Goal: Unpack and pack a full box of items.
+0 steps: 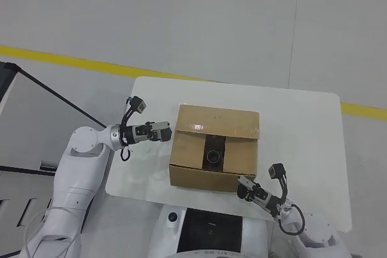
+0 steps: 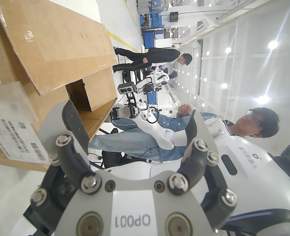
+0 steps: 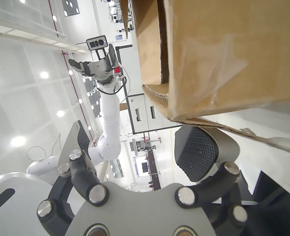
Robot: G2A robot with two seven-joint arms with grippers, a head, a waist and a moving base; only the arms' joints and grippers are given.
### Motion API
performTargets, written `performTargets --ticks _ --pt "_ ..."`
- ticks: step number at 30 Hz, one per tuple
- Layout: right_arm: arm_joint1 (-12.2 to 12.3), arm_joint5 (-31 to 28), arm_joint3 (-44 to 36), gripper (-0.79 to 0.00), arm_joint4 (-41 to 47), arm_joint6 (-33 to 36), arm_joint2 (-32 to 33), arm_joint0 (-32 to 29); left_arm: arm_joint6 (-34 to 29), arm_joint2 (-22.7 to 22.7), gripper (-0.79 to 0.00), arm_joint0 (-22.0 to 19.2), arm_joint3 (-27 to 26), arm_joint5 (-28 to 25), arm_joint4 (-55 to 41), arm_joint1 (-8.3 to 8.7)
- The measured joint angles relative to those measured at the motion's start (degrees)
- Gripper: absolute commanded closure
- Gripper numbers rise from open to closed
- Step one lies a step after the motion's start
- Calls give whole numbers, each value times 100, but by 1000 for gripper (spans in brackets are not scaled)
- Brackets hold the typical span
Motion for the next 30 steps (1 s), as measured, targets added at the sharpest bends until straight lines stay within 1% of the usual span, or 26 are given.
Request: performTargets --ticks 4,9,14,16,22,24,26,30 --pt "24 -2 3 -785 -4 79 -34 -1 0 0 -785 0 0 0 0 0" --pt "71 7 -87 -785 117 344 -13 -18 0 0 -785 0 0 0 0 0" --pt "137 4 -514 -785 378 695 148 -165 0 0 -785 0 0 0 0 0" --pt "159 65 -740 -785 577 816 228 -247 0 0 -785 0 0 0 0 0" --pt "226 466 -1411 -785 1826 1161 678 -384 0 0 -785 0 0 0 0 0" --pt "234 522 -1484 -785 2251 1056 879 -350 0 0 -785 0 0 0 0 0" --pt "231 462 -1381 -785 2517 757 1062 -236 0 0 -785 0 0 0 0 0" --pt "206 397 -898 -785 2459 -53 1125 139 0 0 -785 0 0 0 0 0"
